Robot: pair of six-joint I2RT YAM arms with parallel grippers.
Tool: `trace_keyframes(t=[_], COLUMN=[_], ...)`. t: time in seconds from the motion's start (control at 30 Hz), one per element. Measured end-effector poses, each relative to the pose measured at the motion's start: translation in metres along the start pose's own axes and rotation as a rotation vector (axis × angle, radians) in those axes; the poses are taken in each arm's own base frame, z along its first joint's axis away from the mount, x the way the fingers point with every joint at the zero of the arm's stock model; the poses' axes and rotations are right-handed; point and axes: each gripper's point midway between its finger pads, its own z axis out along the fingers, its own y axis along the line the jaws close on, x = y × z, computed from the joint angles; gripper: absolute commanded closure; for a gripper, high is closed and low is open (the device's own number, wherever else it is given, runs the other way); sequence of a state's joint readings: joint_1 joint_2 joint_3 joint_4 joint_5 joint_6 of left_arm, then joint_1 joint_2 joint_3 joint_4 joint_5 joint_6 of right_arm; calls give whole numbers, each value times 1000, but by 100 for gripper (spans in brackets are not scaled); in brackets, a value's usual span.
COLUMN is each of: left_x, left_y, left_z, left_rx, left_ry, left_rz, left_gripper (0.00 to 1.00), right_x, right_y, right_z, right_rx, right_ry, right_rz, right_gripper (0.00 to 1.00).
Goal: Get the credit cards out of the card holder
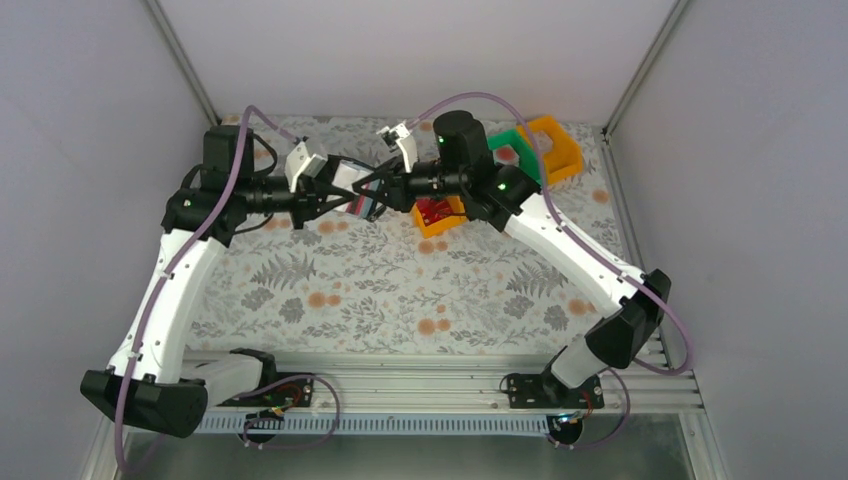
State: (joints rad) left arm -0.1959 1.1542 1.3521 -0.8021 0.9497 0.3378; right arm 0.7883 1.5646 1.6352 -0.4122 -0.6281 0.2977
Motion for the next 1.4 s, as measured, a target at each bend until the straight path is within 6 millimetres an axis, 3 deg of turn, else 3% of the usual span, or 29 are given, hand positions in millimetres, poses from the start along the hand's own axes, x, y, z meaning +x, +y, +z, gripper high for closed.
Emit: trace_keyframes(t=[0.17, 0.27, 0.4, 0.43, 0.57, 0.83, 1.03, 1.17, 1.4], left_x=[2, 5, 6, 5, 6, 5, 3, 4, 3], left_y=[-9, -10, -13, -14, -20, -31, -34, -33, -33], left_z=[-1, 1, 2, 1, -1, -4, -6, -6, -7], left_rx=[38, 45, 69, 77, 116, 178, 196, 193, 192], left_ry=[2, 12, 13, 9, 1, -16, -25, -25, -26], left_rz=[-15, -12, -25, -26, -42, -36, -43, -49, -51], left_gripper=[98, 98, 98, 98, 98, 98, 98, 98, 98], right_x=[5, 9, 18, 20, 30, 36, 35, 35, 33], right_y=[2, 3, 10, 12, 15, 15, 20, 19, 19], right_z=[-3, -7, -17, -20, -22, -23, -24, -23, -21], right_rx=[-21, -30, -44, -49, -70, -105, -138, -145, -154], right_ry=[20, 20, 13, 11, 13, 24, 20, 14, 3], right_rz=[-19, -26, -54, -64, -107, -151, -167, -152, -112], right_gripper=[48, 38, 33, 34, 58, 95, 96, 83, 86])
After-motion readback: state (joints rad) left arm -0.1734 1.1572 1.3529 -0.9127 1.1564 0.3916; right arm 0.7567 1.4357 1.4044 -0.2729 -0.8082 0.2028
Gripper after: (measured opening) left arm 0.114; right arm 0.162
